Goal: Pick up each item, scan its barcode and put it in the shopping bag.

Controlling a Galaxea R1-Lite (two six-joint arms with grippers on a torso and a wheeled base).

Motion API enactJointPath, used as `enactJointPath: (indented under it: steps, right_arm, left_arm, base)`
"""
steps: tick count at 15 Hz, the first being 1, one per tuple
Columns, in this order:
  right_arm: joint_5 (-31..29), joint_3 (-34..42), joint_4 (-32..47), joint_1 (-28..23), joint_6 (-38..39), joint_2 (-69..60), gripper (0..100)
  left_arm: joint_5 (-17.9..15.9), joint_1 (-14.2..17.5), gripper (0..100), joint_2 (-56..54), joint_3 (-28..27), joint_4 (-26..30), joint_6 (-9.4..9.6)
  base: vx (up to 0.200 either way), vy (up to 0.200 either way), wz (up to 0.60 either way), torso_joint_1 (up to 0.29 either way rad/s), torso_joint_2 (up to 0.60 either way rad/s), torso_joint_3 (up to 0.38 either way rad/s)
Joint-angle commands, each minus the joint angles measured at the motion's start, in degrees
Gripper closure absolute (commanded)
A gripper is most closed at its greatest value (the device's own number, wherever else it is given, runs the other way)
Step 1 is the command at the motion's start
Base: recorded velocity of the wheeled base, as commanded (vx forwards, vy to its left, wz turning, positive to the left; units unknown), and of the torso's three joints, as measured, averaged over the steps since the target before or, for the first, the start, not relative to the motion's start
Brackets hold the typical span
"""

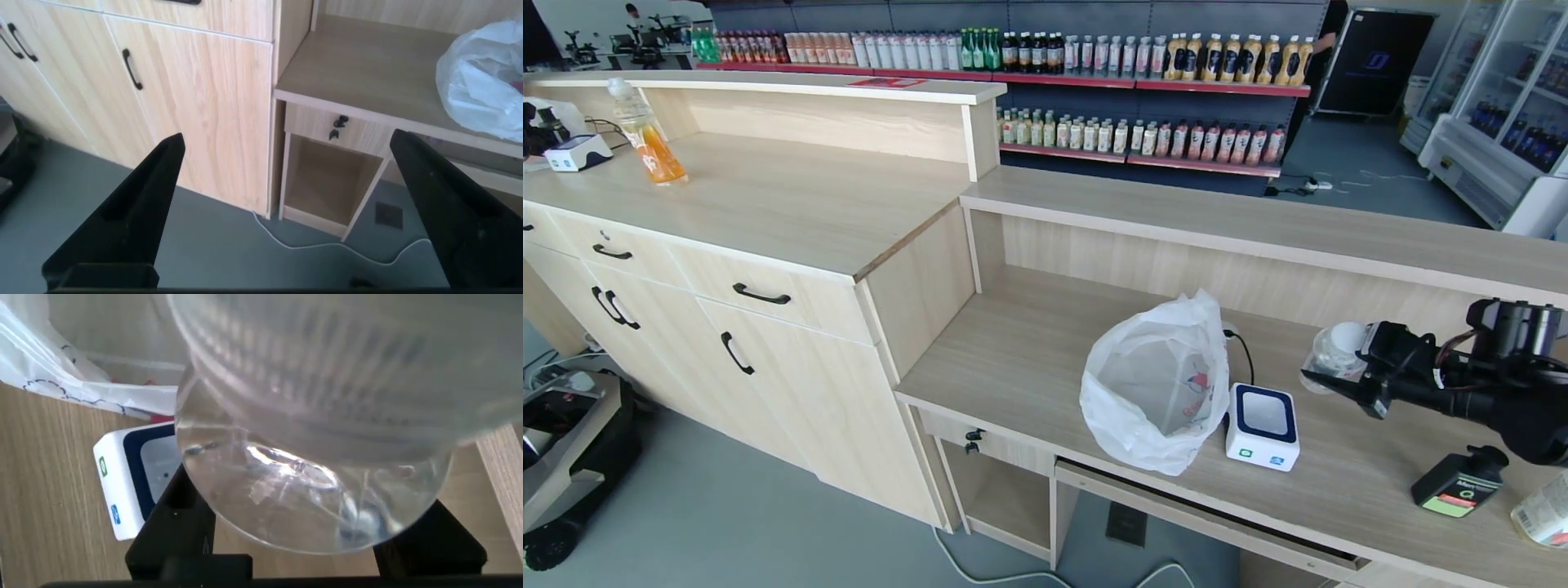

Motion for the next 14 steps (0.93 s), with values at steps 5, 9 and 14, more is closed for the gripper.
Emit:
enactJointPath:
  steps: [5,9,14]
  right_arm:
    - [2.4,-1.6,-0.2,0.4,-3.0,3.5,100]
    - [4.9,-3.1,-1.0,1.9,-5.5,5.0,100]
    - [4.9,-3.3,-1.1,2.0,-6.6,6.0,100]
  left_arm:
    - [0.0,0.0,0,0.0,0.0,0.0,0.02]
    - [0.0,0.0,0,0.0,0.0,0.0,0.02]
    - [0.0,0.0,0,0.0,0.0,0.0,0.02]
  base:
    - [0.0,0.0,0.0,0.0,0.0,0.0]
    - [0.0,0.0,0.0,0.0,0.0,0.0]
    - [0.0,0.0,0.0,0.0,0.0,0.0]
